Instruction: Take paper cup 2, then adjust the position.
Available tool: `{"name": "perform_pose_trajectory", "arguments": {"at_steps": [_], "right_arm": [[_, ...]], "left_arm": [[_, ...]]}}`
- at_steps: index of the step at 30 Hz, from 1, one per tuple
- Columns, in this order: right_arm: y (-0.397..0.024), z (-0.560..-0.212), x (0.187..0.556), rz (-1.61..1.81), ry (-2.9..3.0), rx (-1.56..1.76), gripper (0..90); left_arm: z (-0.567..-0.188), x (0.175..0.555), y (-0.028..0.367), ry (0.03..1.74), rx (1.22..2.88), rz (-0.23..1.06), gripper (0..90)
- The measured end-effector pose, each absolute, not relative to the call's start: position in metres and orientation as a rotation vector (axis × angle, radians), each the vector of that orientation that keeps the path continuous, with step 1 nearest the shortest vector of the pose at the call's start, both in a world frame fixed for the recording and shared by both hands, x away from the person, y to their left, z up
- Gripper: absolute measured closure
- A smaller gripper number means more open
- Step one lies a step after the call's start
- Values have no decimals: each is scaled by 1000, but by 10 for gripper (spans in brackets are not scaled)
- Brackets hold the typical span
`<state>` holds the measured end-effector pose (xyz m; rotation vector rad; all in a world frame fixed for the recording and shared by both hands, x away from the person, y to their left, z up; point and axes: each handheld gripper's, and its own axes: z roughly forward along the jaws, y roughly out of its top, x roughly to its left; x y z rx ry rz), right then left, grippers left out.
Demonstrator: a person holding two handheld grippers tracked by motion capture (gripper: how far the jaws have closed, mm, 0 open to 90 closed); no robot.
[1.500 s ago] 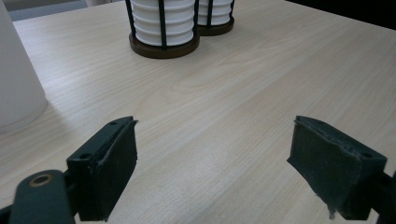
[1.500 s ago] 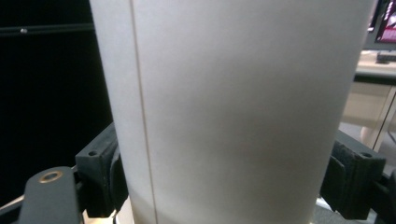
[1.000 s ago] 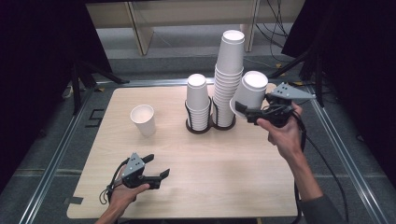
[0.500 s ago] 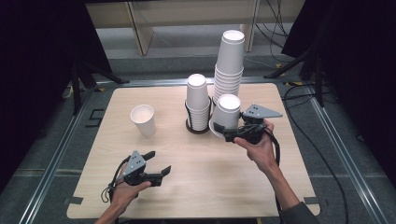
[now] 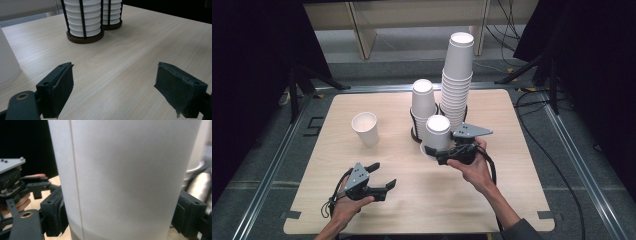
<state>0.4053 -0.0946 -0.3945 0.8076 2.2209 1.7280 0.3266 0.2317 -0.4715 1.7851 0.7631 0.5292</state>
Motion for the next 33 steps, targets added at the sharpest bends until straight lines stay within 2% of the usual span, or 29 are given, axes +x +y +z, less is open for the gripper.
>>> {"name": "perform_pose_trajectory", "arguments": {"at_steps": [16, 26, 33], "right_arm": [[-57, -409, 394, 1789, 2304, 717, 173], [-45, -412, 390, 1826, 2341, 686, 173], [-38, -413, 386, 1820, 2353, 651, 173]], "left_arm": [[-468, 322, 227, 719, 1746, 510, 145], [-467, 322, 204, 684, 1746, 467, 145], [-463, 320, 199, 676, 1690, 439, 145]]}}
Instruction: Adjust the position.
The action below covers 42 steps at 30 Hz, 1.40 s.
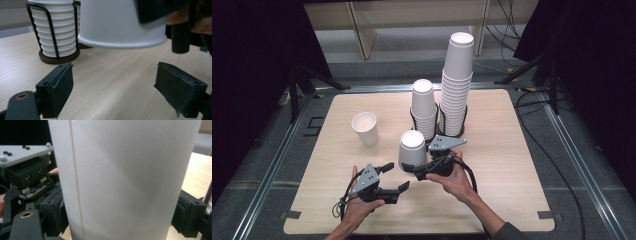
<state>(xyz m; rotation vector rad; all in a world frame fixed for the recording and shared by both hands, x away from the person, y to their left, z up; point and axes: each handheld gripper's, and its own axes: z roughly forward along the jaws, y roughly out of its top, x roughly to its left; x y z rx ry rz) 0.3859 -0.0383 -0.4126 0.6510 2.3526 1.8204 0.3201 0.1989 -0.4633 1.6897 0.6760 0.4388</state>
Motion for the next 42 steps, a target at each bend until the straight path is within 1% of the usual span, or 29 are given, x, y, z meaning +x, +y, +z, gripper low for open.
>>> {"name": "perform_pose_trajectory", "arguments": {"at_steps": [2, 3, 12, 16, 20, 23, 26, 32, 35, 39, 42], "right_arm": [[-37, -414, 386, 1820, 2345, 641, 173], [-35, -415, 385, 1817, 2361, 638, 173], [-28, -418, 380, 1826, 2378, 604, 174], [-25, -418, 380, 1850, 2369, 586, 175], [-26, -418, 380, 1854, 2367, 577, 176], [-27, -418, 381, 1844, 2366, 569, 177], [-28, -418, 381, 1831, 2368, 565, 177], [-24, -422, 379, 1833, 2393, 546, 178], [-20, -425, 378, 1877, 2402, 572, 178], [-17, -426, 376, 1873, 2406, 560, 178], [-13, -427, 373, 1879, 2426, 576, 178]], "left_arm": [[-463, 321, 199, 659, 1649, 410, 145], [-462, 320, 200, 670, 1670, 417, 145], [-461, 320, 200, 676, 1671, 425, 139], [-461, 320, 197, 651, 1645, 395, 139], [-459, 319, 200, 667, 1669, 373, 141], [-459, 319, 201, 662, 1652, 355, 143], [-457, 319, 202, 677, 1648, 361, 143], [-457, 320, 202, 673, 1648, 388, 78], [-457, 320, 201, 674, 1655, 402, 16], [-458, 319, 200, 665, 1652, 403, 17], [-457, 319, 200, 669, 1659, 410, 0]]}}
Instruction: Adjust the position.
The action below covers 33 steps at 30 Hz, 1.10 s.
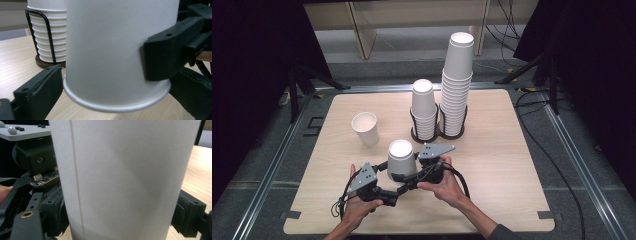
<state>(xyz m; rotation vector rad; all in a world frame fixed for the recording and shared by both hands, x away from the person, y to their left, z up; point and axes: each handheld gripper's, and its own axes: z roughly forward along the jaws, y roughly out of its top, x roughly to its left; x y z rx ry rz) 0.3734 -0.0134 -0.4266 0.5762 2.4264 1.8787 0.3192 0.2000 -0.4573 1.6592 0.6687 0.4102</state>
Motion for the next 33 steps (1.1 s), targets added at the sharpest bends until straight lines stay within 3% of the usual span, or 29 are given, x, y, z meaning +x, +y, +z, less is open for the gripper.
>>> {"name": "perform_pose_trajectory", "arguments": {"at_steps": [15, 33], "right_arm": [[-4, -429, 368, 1928, 2430, 584, 177], [-10, -414, 366, 1827, 2473, 601, 130]], "left_arm": [[-459, 319, 198, 672, 1668, 412, 1], [-458, 318, 200, 591, 1733, 477, 90]]}}
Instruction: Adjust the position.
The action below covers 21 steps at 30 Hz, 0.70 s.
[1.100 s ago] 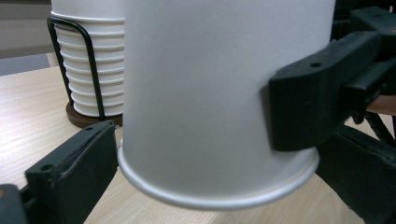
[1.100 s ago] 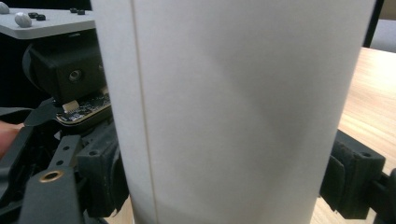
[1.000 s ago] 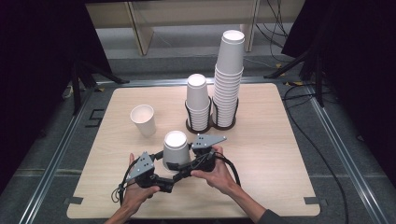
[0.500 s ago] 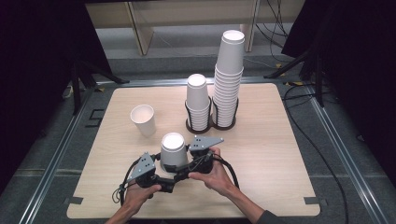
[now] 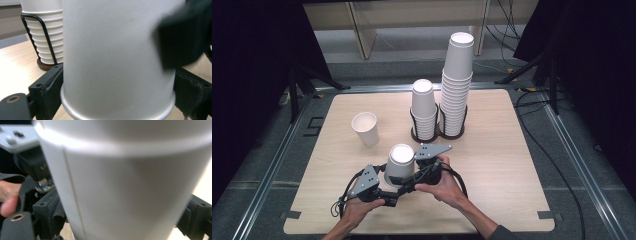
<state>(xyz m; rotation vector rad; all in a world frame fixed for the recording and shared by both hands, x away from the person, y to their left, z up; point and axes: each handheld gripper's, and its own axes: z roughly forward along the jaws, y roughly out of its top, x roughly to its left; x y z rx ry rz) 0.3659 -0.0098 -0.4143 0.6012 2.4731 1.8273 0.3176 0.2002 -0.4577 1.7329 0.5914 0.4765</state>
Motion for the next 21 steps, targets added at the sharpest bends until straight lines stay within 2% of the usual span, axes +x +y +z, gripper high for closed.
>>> {"name": "perform_pose_trajectory", "arguments": {"at_steps": [12, 21], "right_arm": [[-29, -389, 373, 1836, 2425, 560, 180], [-33, -388, 376, 1844, 2477, 580, 203]], "left_arm": [[-460, 317, 198, 574, 1800, 489, 101], [-460, 316, 199, 534, 1845, 519, 104]]}}
